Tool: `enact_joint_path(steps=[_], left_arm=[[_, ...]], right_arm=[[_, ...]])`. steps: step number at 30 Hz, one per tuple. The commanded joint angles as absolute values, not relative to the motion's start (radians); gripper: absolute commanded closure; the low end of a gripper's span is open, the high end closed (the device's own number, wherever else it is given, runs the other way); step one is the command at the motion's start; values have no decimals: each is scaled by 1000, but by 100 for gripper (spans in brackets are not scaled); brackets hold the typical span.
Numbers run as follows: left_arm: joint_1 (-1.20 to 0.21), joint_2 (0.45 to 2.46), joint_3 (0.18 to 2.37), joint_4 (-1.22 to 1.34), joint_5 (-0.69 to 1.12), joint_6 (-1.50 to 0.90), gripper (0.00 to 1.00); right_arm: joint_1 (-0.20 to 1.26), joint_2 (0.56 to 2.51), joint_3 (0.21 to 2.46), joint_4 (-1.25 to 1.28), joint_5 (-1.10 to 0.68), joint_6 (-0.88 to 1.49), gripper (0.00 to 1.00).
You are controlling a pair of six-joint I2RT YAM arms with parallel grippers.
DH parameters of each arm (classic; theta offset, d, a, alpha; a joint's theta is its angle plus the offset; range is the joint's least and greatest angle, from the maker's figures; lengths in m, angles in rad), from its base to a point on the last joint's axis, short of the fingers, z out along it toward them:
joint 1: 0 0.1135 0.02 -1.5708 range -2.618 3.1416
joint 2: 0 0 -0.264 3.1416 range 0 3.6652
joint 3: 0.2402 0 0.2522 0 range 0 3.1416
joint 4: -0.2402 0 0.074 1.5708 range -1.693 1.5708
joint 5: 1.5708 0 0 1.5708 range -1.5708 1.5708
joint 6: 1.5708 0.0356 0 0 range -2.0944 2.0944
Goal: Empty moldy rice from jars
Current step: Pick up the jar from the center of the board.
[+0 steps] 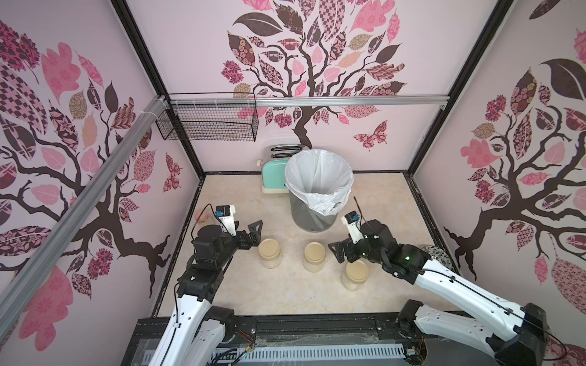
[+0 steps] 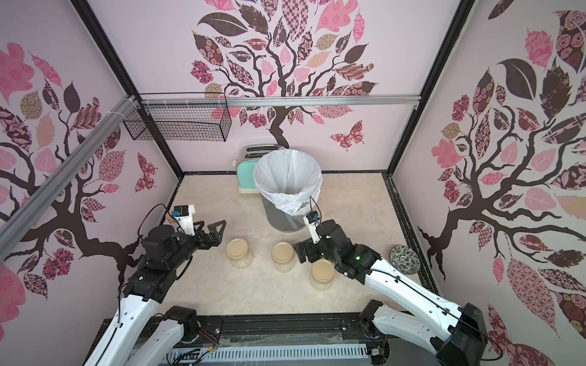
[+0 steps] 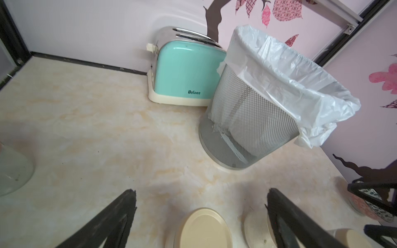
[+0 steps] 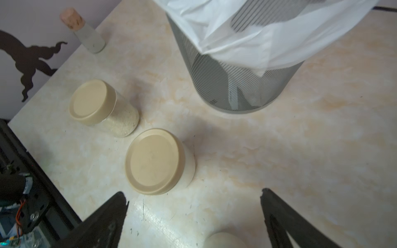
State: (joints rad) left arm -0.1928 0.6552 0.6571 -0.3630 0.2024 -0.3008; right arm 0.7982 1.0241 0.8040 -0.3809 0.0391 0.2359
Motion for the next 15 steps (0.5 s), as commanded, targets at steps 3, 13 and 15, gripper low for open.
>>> enact_joint_path(steps=[3,13,15], left_arm=[[-196,611,642,-440,322,-329,2],[-197,514,602,-471,360,-355,2],[-197,515,597,-465,368,-362,2]], right_arm=[[888,1149,899,-413,79,227,1],[943,1368,997,-395,103,212,1],[960,1405,1024,-415,131,199,1]])
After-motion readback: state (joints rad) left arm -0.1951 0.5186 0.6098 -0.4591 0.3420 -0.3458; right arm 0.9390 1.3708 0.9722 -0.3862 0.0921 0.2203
